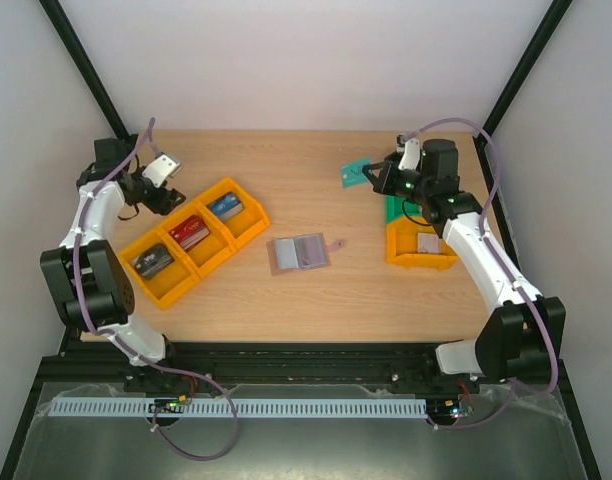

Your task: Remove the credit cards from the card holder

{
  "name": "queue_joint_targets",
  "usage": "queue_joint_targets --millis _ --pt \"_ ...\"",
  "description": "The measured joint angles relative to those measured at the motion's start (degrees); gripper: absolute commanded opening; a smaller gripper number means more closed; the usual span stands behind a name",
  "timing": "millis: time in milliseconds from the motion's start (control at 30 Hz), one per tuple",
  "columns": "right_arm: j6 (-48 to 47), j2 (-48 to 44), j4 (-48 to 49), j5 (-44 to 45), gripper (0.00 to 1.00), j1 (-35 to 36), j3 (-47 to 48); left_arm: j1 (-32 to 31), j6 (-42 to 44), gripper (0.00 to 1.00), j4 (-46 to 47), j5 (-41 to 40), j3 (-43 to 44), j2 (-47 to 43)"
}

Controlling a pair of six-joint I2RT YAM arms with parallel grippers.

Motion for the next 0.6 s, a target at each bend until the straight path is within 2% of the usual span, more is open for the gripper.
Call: queue_joint_targets --millis 333,600 --pt "1.09 -1.53 4.17 1.70 0.02 0.00 -2.56 0.00 -12.70 0.75 -2.54 0.90 -1.36 -10.05" --pt "2.36 -3.54 5.20 7.76 0.02 0.00 -3.19 0.00 -19.23 0.98 -3.43 3.28 -3.50 -11.54"
